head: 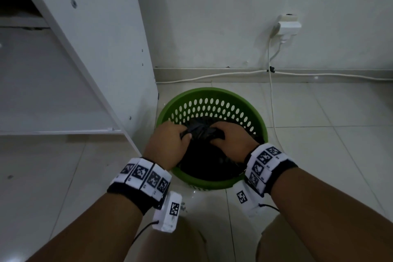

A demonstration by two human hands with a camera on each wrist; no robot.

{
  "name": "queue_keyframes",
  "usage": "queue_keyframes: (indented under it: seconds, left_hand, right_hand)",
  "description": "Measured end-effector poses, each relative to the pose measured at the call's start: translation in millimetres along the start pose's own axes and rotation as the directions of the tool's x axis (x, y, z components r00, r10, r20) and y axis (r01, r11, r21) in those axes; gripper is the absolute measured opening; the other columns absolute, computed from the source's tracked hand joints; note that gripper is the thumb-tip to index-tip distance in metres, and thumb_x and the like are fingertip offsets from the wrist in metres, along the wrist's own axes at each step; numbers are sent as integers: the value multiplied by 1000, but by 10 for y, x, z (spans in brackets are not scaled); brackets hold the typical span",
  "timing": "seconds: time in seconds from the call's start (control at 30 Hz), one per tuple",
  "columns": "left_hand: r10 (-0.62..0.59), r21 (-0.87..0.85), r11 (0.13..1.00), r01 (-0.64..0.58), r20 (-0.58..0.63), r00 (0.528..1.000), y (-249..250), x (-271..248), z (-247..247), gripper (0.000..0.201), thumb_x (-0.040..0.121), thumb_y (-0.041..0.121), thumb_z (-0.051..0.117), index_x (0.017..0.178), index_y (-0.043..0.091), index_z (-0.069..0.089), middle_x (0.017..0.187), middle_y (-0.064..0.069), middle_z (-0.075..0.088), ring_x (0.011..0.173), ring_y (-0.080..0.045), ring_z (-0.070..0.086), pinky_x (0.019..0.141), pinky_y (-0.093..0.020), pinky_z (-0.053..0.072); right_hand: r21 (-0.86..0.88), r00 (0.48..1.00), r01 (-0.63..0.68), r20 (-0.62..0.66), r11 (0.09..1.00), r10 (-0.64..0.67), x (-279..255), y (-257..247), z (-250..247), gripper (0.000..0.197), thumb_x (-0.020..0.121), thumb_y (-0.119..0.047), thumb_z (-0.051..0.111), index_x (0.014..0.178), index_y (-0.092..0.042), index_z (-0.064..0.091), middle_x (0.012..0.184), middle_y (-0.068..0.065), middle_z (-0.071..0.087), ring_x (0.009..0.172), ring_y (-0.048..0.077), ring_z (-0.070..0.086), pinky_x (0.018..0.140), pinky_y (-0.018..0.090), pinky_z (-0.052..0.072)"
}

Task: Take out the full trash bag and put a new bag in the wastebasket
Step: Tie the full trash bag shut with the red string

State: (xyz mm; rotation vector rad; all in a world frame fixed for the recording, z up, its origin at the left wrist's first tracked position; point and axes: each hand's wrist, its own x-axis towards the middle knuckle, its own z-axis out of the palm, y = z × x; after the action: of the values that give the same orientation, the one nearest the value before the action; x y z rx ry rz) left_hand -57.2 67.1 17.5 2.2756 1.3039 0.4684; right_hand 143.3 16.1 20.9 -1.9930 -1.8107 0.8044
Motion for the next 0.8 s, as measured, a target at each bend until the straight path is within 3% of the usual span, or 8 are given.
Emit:
queue_keyframes:
  seconds: [0.1,0.17,0.27,0.37,0.43,0.53,0.67,0.8]
  left_hand:
    - [-83,10,997,82,103,991,124,-44,2,44,101,34,46,68,11,63,68,-6,63,68,-22,62,69,-36,52]
    - [-234,-224,937,267,164,958,253,-26,-4,52,101,40,41,62,10,59,67,-9,65,70,-25,66,76,-40,56]
    - [-403,-606,614,506,310,861,426,43,-61,39,101,39,44,74,16,60,92,-16,70,83,-30,70,85,-47,60]
    - [-437,-670,441,598,421,795,429,117,-143,38,100,46,46,92,11,61,95,-14,66,82,-29,67,83,-45,59]
    - [-422,-616,492,615,449,787,392,162,-178,48,97,55,44,103,12,64,94,-10,67,87,-28,67,89,-47,57]
    - [-305,-482,728,488,411,859,423,158,-250,57,96,59,41,105,13,72,99,-7,72,94,-23,67,96,-45,52]
    - [14,-64,998,-1,204,979,486,79,-323,51,99,43,39,62,16,61,67,-5,64,67,-20,59,68,-34,45]
    - [200,6,980,-200,-40,979,384,-16,-332,47,91,43,34,86,22,77,76,5,70,78,-13,58,78,-36,49]
  right_hand:
    - [159,995,-94,-20,983,98,35,-14,43,21,90,-21,62,108,-20,71,101,0,72,92,18,67,87,39,55]
    - [345,979,-184,-18,920,203,51,-51,93,20,87,-15,63,104,-21,74,92,1,75,83,19,71,79,43,61]
    - [483,969,-231,31,845,247,80,-145,132,26,86,-9,63,106,-22,73,92,3,76,81,20,73,80,40,61]
    - [429,983,-178,118,885,140,105,-257,132,27,76,-17,74,102,-22,70,91,-1,76,85,15,72,83,36,59]
    - [338,983,-142,157,930,93,183,-267,203,46,63,-33,86,103,-21,68,93,-4,75,86,11,71,84,34,59]
    - [115,985,-131,129,985,116,351,-248,398,75,56,-62,78,115,-21,58,105,-7,69,99,15,68,87,36,56]
    - [-125,991,-112,57,986,120,399,-383,325,31,95,-25,53,120,-7,53,117,9,60,108,29,61,84,31,42]
    - [-109,988,-129,71,986,137,429,-314,263,17,94,-27,55,97,-10,58,98,7,64,92,24,61,75,29,41]
